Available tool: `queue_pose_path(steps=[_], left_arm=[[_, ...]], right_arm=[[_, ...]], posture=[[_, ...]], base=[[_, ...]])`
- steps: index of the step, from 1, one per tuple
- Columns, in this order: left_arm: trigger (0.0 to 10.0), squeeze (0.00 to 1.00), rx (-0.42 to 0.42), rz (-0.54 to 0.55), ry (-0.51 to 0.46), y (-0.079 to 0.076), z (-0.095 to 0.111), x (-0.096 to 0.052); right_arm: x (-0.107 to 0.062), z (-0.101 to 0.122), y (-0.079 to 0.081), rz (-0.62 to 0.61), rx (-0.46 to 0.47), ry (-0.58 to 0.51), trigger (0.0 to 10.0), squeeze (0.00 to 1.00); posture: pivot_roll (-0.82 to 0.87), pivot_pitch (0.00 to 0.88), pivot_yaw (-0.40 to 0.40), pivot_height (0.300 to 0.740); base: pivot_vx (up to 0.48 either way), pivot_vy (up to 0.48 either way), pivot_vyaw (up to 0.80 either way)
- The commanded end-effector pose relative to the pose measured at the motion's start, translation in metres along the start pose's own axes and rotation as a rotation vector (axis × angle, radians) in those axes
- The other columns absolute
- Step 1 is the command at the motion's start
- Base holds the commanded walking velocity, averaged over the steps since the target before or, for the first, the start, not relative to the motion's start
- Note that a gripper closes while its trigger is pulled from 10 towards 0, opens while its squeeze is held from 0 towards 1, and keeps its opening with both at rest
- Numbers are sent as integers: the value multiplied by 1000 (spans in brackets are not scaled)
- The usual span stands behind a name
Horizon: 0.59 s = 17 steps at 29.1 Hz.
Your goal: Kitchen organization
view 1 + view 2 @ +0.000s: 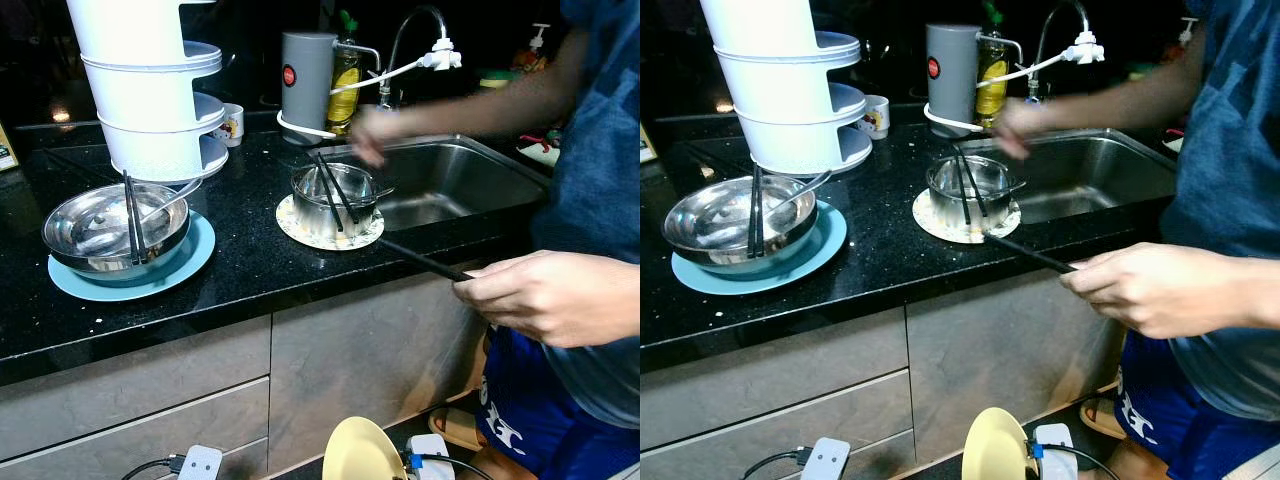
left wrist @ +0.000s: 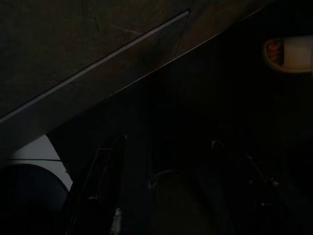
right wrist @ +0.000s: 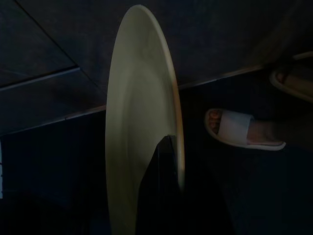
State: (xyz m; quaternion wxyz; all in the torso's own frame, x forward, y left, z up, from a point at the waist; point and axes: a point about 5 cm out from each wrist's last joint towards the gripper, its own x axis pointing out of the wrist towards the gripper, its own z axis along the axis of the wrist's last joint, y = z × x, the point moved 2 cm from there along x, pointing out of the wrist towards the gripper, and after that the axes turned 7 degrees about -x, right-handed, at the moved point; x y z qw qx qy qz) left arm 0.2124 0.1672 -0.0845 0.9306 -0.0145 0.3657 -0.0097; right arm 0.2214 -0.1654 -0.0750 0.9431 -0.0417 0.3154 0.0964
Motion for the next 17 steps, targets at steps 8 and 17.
queue_pose_path(steps=[8,17], left_arm=[[10000,0,-116,-43,62,-5,-7,0],[10000,0,-101,-29,30,-4,-1,2]], right_arm=[[-6,-17,0,6,-2,73,10000,0],[-7,-21,-1,-2,9,98,10000,0]], posture=[[-53,79,-74,740],[-58,70,-72,740]], base=[[0,0,0],[0,0,0]])
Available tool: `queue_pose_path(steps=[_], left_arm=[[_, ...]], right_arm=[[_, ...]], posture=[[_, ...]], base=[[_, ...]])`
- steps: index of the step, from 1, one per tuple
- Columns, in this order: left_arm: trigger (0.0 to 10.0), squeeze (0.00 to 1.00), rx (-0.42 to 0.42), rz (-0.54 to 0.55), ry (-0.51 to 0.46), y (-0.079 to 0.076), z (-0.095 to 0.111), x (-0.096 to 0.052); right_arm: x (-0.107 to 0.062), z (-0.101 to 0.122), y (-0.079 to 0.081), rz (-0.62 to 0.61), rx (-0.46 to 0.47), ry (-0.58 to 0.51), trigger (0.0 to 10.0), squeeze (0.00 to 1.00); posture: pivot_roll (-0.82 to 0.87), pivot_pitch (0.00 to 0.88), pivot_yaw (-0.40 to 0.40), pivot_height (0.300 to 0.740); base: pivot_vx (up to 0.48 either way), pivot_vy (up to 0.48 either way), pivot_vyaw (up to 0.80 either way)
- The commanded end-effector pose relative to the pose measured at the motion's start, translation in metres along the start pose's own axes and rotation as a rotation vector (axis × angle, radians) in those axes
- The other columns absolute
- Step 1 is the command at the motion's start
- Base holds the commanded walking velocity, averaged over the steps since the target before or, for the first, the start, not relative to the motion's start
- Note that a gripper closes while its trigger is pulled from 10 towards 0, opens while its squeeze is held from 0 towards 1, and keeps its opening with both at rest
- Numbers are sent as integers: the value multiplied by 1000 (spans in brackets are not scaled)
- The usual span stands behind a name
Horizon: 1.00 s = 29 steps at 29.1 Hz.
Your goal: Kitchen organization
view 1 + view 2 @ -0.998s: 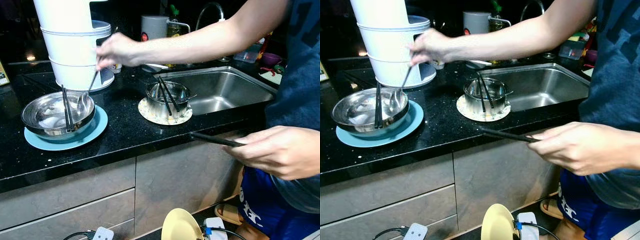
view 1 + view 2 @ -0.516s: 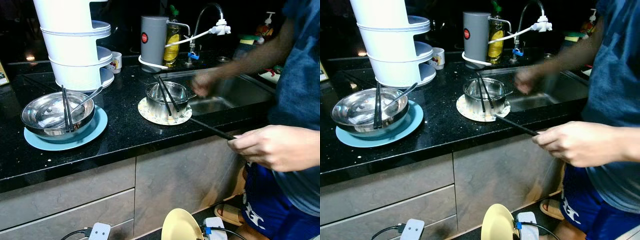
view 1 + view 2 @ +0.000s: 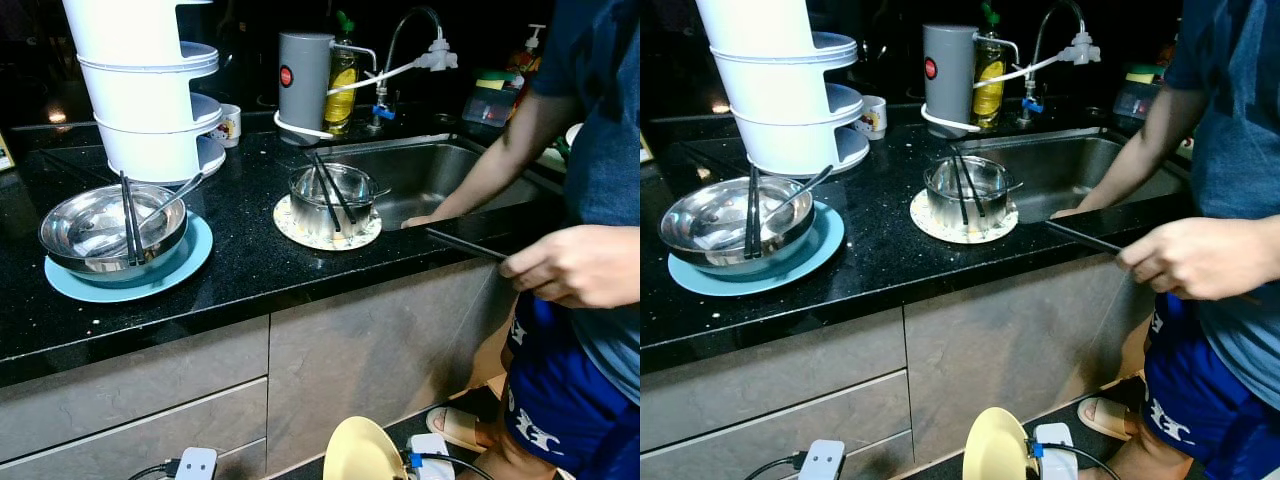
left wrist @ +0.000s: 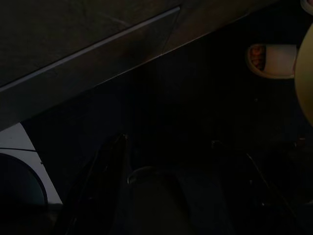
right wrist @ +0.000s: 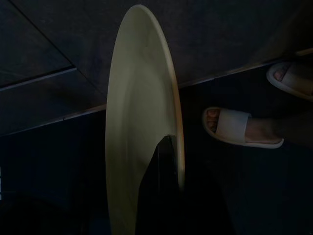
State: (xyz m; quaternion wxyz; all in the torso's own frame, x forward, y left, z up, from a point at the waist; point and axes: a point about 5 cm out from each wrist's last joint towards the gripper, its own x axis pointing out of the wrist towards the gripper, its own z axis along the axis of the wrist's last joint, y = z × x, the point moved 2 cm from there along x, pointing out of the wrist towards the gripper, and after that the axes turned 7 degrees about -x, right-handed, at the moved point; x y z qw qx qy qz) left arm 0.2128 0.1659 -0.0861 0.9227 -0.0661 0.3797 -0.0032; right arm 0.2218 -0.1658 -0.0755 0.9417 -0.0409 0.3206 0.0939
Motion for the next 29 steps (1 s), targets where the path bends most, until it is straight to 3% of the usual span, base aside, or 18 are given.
queue_pose_path(steps=[1,2,3,5,6,8,10,12,14,29], left_arm=[[10000,0,-9,-5,-4,-3,0,0],[10000,0,-9,-5,-4,-3,0,0],[10000,0,-55,-20,1,-5,0,1],[10000,0,-55,-20,1,-5,0,1],[10000,0,-74,-42,5,-7,0,1],[10000,0,-89,-57,10,-8,-1,1],[10000,0,-60,-51,9,-7,0,1],[10000,0,-32,-32,1,-5,0,1],[10000,0,-30,-32,-2,-5,0,0],[10000,0,-31,-63,9,-12,2,2]], right_arm=[[-7,-22,-1,1,14,89,10000,0],[-7,-22,-1,1,14,89,10000,0],[-7,-16,-5,-11,132,37,10000,0],[-7,-16,-5,-11,132,37,10000,0],[-6,-12,-8,-11,196,7,10000,0],[-6,-10,-9,-3,215,-9,10000,0],[-6,-9,-10,-14,167,-3,10000,0],[-6,-10,-8,-8,50,22,10000,0],[-5,-8,-7,-6,19,13,10000,0],[-1,2,-5,0,2,-23,10000,0]], posture=[[-56,68,-73,740],[-56,68,-73,740],[-54,64,-75,740],[-54,64,-75,740],[-53,63,-74,740],[-50,59,-76,740],[-47,57,-78,740],[-42,56,-80,740],[-41,57,-82,740],[-28,50,-104,740]], base=[[0,0,0],[0,0,0],[0,0,0],[0,0,0],[0,0,0],[0,0,0],[0,0,0],[0,0,0],[0,0,0],[0,0,0]])
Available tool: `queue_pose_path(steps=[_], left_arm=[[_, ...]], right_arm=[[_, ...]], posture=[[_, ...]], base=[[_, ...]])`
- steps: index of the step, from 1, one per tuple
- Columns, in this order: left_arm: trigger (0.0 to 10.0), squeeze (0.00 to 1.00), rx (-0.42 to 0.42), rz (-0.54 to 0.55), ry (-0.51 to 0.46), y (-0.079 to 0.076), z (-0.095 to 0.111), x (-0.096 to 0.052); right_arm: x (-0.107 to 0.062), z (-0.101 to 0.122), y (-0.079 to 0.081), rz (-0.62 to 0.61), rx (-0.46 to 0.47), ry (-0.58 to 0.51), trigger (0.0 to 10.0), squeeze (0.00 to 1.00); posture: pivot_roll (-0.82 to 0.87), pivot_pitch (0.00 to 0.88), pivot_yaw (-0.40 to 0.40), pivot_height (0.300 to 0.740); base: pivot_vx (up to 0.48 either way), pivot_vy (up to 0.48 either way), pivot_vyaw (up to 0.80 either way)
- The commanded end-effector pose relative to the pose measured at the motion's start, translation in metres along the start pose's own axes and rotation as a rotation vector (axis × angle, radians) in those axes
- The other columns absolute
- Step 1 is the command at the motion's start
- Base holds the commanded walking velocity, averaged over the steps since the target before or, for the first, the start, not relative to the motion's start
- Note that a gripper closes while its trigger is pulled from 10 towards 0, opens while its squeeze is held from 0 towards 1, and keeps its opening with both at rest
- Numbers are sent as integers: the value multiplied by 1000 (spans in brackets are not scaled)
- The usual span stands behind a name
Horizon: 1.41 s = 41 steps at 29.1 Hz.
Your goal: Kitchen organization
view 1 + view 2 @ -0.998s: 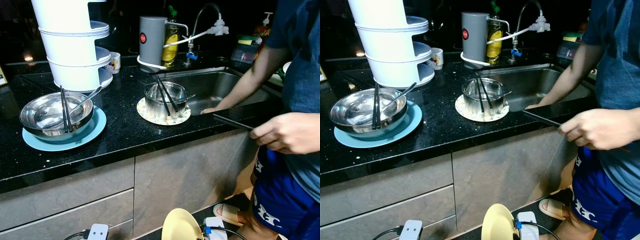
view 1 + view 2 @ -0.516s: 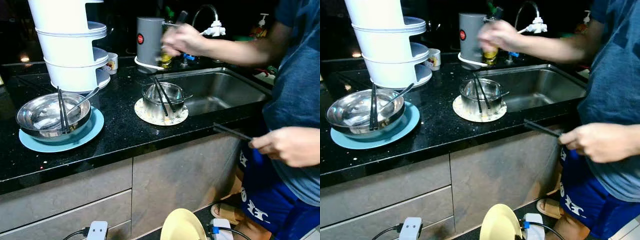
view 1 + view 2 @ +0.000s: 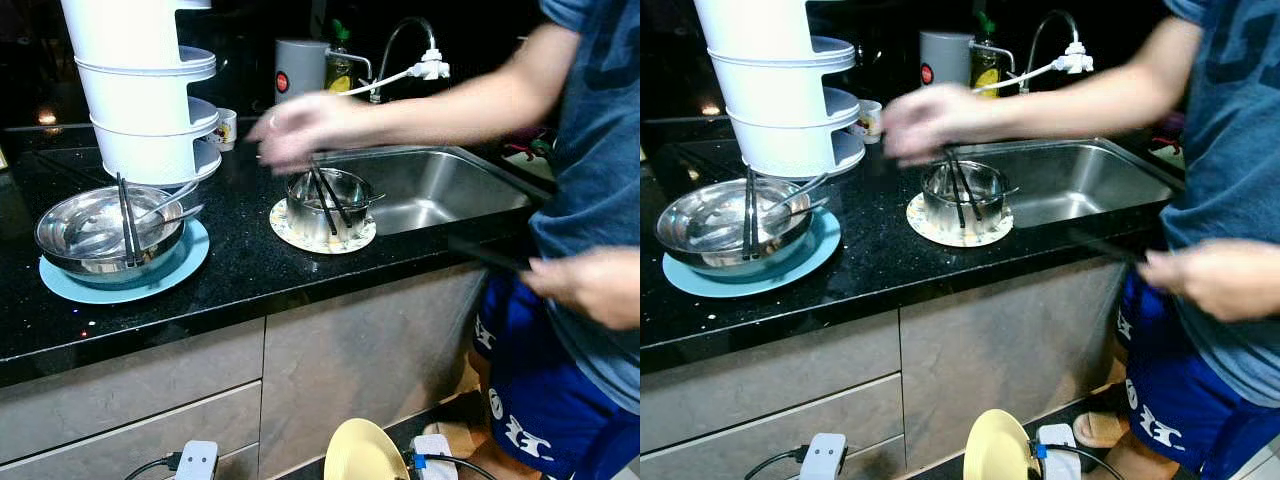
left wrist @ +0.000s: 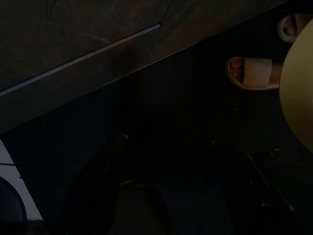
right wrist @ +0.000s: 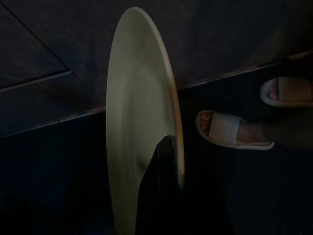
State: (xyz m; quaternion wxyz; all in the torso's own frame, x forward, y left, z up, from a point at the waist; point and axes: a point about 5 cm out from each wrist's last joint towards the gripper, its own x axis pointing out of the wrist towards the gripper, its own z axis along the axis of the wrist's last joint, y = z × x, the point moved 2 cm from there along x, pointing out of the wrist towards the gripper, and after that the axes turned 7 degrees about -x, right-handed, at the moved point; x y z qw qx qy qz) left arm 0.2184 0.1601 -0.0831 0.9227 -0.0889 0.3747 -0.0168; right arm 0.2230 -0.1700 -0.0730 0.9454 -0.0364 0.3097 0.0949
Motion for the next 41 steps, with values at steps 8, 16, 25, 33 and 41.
queue_pose_path(steps=[8,16,25,33,41], left_arm=[[10000,0,3,-15,9,-4,-4,-1],[10000,0,-198,20,-50,3,5,0],[10000,0,-185,9,-196,3,18,-4],[10000,0,31,119,-194,15,31,-2],[10000,0,76,164,-25,20,13,1]], right_arm=[[1,0,2,-2,-19,2,10000,0],[4,1,4,-2,25,28,10000,0],[3,-2,3,19,62,48,10000,0],[15,23,8,11,254,-24,10000,0],[14,14,6,18,31,81,10000,0]], posture=[[-20,53,-102,740],[-17,63,-107,740],[-11,72,-117,740],[5,62,-109,740],[-23,63,-96,740]], base=[[0,0,0],[0,0,0],[0,0,0],[0,0,0],[0,0,0]])
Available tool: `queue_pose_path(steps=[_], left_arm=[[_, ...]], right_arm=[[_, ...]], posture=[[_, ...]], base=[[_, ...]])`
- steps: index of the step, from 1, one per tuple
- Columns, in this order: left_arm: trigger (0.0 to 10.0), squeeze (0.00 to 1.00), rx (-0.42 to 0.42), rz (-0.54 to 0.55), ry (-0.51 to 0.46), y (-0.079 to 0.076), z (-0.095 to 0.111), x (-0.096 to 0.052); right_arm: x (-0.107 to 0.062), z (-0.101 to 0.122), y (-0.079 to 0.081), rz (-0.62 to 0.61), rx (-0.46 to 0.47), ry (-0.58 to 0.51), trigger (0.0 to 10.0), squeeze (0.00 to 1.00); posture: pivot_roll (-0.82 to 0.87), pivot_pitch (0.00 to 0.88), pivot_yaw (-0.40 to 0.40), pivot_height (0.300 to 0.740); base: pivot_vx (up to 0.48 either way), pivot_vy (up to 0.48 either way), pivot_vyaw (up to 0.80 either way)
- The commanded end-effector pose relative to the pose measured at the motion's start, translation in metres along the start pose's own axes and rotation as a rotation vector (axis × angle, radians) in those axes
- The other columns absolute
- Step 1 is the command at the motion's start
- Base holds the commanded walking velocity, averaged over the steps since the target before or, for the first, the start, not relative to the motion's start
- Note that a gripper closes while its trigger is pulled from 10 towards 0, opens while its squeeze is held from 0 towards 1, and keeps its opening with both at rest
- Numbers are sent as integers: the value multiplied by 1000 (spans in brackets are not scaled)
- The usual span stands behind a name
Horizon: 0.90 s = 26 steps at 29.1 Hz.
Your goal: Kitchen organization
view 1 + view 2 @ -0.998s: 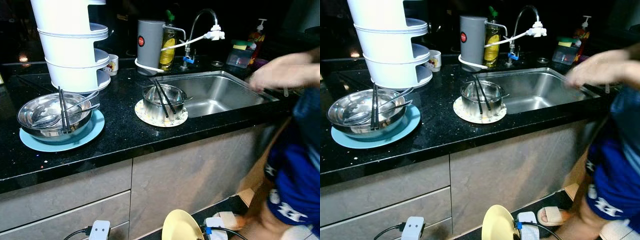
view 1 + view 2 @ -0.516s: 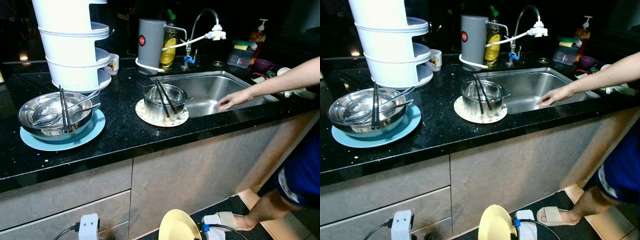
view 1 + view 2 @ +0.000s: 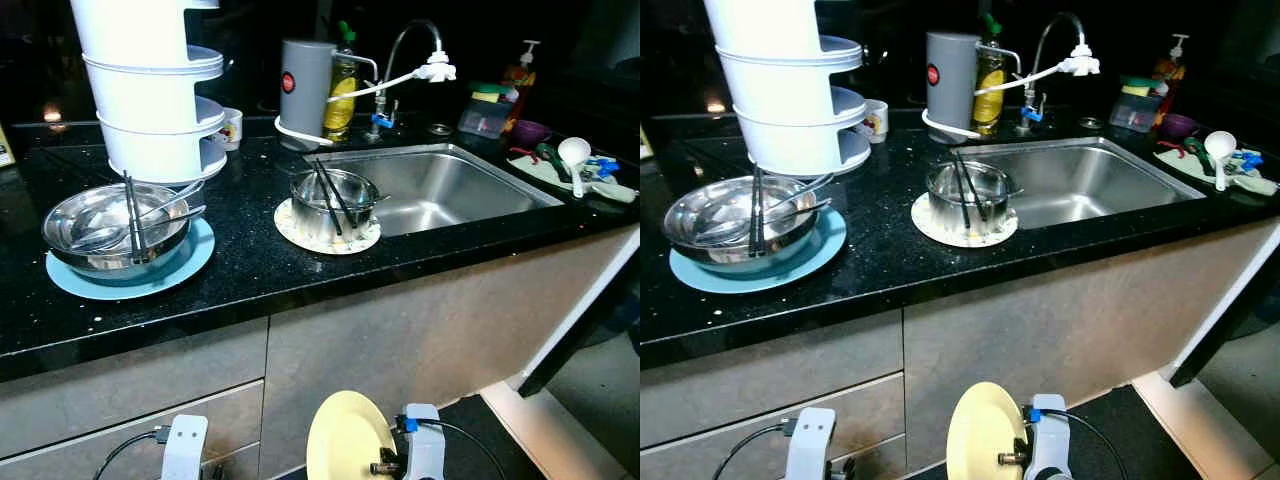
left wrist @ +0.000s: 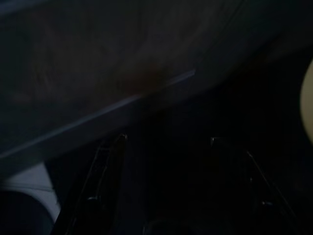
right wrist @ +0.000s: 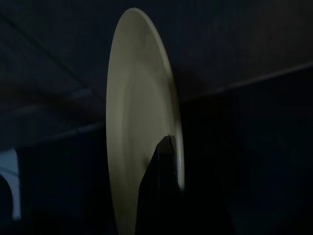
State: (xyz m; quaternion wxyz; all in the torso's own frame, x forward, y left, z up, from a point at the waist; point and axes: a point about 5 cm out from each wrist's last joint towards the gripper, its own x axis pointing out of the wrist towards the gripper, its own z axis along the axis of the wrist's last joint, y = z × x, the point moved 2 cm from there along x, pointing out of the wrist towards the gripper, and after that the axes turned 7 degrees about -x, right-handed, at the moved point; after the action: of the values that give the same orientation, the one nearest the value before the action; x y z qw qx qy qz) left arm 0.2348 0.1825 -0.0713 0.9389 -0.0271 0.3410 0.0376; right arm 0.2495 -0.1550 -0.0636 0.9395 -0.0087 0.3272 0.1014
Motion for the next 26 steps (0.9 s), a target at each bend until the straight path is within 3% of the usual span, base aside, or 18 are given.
queue_pose_path(steps=[1,2,4,7,10,13,22,26], left_arm=[[10000,0,11,34,79,0,-13,-1],[10000,0,11,34,79,0,-13,-1],[10000,0,-128,-48,105,-10,-18,-3],[10000,0,-171,-109,128,-20,-23,-4],[10000,0,-96,-144,72,-26,-17,-4],[10000,0,-42,-28,50,-15,-12,-2],[10000,0,-78,-29,55,-11,-7,0],[10000,0,27,-16,3,-8,-2,0]], right_arm=[[-4,-15,-4,-27,-9,65,10000,0],[-4,-15,-4,-27,-9,65,10000,0],[-6,-20,-4,-38,9,78,10000,0],[-8,-26,-1,-32,35,94,10000,0],[-9,-29,0,-34,45,102,10000,0],[-10,-33,-3,-47,41,112,10000,0],[-9,-30,-3,-32,-10,117,10000,0],[-6,-25,0,-23,-42,116,10000,0]], posture=[[-30,59,-92,740],[-30,59,-92,740],[-30,61,-91,740],[-38,61,-86,740],[-38,63,-85,740],[-31,61,-89,740],[-6,52,-113,740],[7,69,-110,740]], base=[[0,0,0],[0,0,0],[0,0,0],[0,0,0],[0,0,0],[0,0,0],[0,0,0],[0,0,600]])
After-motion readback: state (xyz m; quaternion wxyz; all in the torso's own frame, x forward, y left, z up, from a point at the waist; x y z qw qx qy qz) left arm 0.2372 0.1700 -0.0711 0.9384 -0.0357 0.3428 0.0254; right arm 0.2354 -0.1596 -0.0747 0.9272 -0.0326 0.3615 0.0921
